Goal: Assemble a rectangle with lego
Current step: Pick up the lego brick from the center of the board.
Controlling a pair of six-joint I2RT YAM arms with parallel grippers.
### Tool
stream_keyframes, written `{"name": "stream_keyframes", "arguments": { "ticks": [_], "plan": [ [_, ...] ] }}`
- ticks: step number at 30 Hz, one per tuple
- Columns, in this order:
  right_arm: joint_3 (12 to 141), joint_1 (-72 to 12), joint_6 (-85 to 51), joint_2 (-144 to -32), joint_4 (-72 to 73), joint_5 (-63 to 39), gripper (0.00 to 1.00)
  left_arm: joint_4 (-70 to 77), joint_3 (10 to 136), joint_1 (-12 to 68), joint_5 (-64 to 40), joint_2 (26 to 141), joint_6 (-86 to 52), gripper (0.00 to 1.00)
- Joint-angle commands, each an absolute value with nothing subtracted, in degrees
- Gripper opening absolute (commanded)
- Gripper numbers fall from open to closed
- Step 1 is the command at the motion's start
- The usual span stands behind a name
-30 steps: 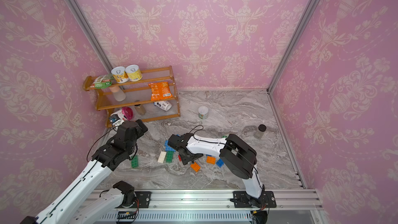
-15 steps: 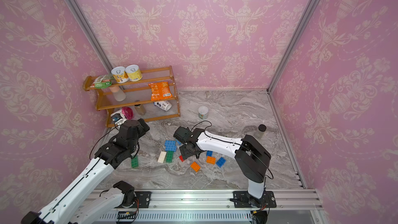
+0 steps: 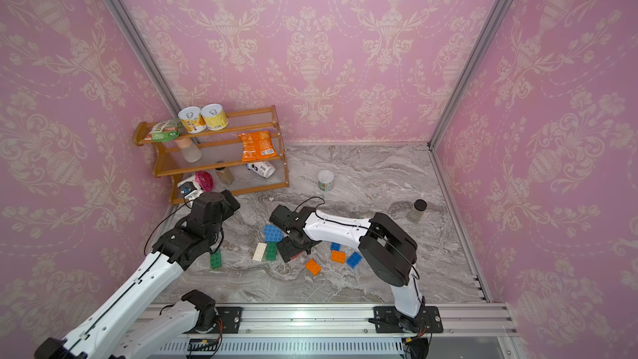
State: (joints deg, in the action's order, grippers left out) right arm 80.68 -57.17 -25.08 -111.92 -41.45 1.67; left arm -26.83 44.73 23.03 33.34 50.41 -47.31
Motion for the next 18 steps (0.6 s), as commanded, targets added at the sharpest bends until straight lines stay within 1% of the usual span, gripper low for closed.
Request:
{"name": "stream_keyframes", "arguments": {
  "ticks": [1, 5, 18],
  "plan": [
    [83.3, -57.6, -23.1, -113.9, -44.3, 2.3, 1.0, -26.8, 44.0, 22.3, 32.5, 50.5, -48.0, 0.99],
    [84.3, -57.5, -22.8, -115.1, -45.1, 3.1, 0.97, -26.3, 43.9, 22.0, 31.9, 50.9, -48.1, 0.99],
    [85.2, -57.2, -22.8, -117.7, -44.4, 1.9, 0.81, -25.8, 43.5, 21.4, 31.1, 51.3, -48.3, 0.99]
  ]
}}
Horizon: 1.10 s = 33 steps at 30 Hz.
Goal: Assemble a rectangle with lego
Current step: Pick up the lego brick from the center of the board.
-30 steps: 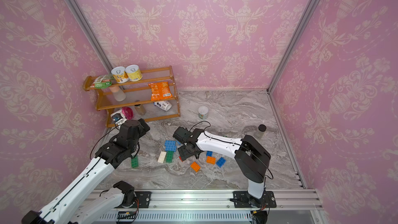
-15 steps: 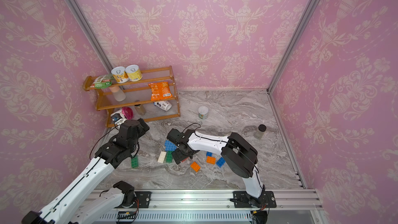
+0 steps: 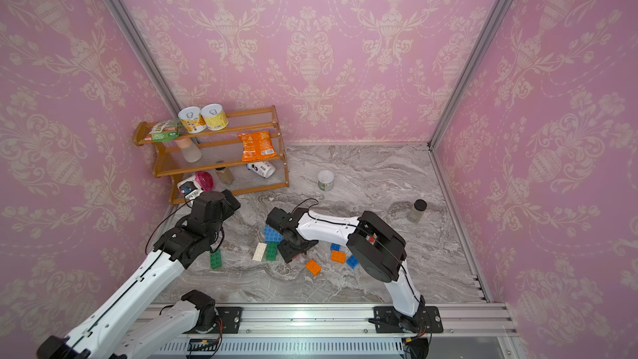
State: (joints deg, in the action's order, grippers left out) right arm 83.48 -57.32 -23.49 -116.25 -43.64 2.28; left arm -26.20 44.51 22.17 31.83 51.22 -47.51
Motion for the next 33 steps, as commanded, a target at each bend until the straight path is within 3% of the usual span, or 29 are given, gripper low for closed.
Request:
{"name": "stream_keyframes", "arguments": {
  "ticks": [1, 10, 15, 25, 33],
  "plan": [
    [85.3, -57.2, -22.7, -117.8, -44.3, 1.8, 0.8, -25.8, 43.6, 21.4, 31.1, 51.3, -48.3, 0.99],
    [84.9, -56.7, -23.0, -116.8, -44.2, 1.6, 0.55, -24.8, 43.3, 21.0, 29.4, 51.8, -47.9, 0.99],
    [81.5, -54.7, -25.4, -110.4, -43.0, 2.8, 0.48, -23.4, 44.0, 20.9, 26.6, 53.3, -45.4, 0.99],
    [70.6, -42.4, -28.0, -92.6, -42.9, 7.5, 0.46, -15.0, 44.0, 21.0, 14.5, 57.7, -41.7, 0.99],
    [68.1, -32.4, -24.4, -88.0, -46.6, 10.7, 0.47, -6.3, 43.3, 23.0, 6.2, 63.7, -43.5, 0.99]
  ]
}}
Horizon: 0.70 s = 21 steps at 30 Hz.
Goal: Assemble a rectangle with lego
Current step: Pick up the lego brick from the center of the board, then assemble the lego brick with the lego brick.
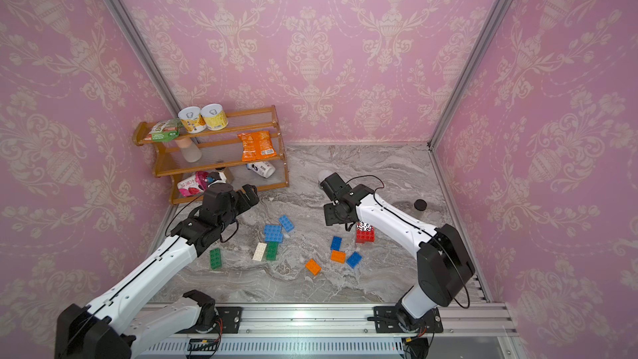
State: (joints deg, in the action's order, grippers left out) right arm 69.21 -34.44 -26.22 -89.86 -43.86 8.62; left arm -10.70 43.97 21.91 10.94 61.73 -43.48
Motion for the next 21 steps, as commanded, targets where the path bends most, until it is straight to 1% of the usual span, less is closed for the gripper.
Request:
{"name": "stream_keyframes", "arguments": {
  "ticks": [1, 10, 16, 21],
  "plan": [
    [67.9, -31.2, -23.9, -87.7, -46.6, 10.6, 0.48, -5.7, 43.6, 23.8, 5.9, 64.6, -43.7, 0.99],
    [67.9, -24.1, -21.2, -88.6, -45.7, 8.2, 0.48, -1.3, 46.8, 29.8, 5.7, 74.8, -44.3, 0.99],
    [69.3, -22.2, -20.2, -91.4, -45.7, 6.7, 0.48, -0.7, 50.5, 31.2, 5.2, 81.0, -43.7, 0.99],
    [70.8, -21.9, -19.7, -94.0, -46.0, 6.4, 0.48, -0.7, 52.3, 31.2, 5.4, 83.7, -43.0, 0.99]
  ]
}}
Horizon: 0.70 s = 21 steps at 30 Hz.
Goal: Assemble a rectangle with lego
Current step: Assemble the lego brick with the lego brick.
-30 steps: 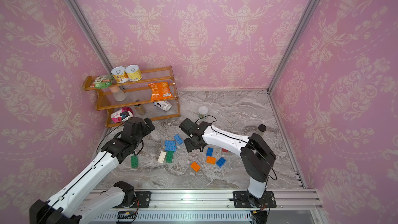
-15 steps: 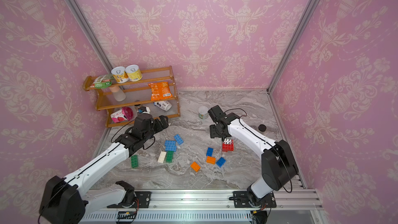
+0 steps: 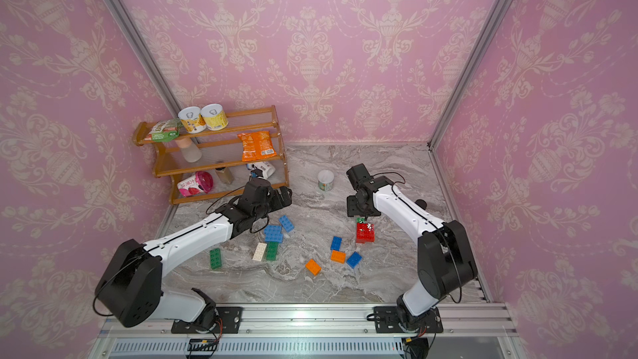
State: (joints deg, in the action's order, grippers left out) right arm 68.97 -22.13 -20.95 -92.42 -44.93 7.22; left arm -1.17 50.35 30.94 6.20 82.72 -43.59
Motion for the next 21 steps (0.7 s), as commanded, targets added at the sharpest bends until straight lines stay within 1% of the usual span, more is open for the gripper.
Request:
{"name": "stream_keyframes", "arguments": {
  "ticks": [1, 12, 21],
  "plan": [
    [71.0, -21.9, -19.6, -94.4, -46.0, 6.3, 0.49, -0.9, 52.6, 31.2, 5.5, 84.0, -42.8, 0.99],
    [69.7, -19.3, -18.1, -96.3, -45.9, 6.5, 0.49, -1.6, 53.5, 31.2, 5.2, 85.6, -42.5, 0.99],
    [68.2, -17.8, -18.2, -98.3, -43.5, 4.5, 0.5, -2.0, 53.5, 31.2, 5.2, 85.3, -42.6, 0.99]
  ]
}}
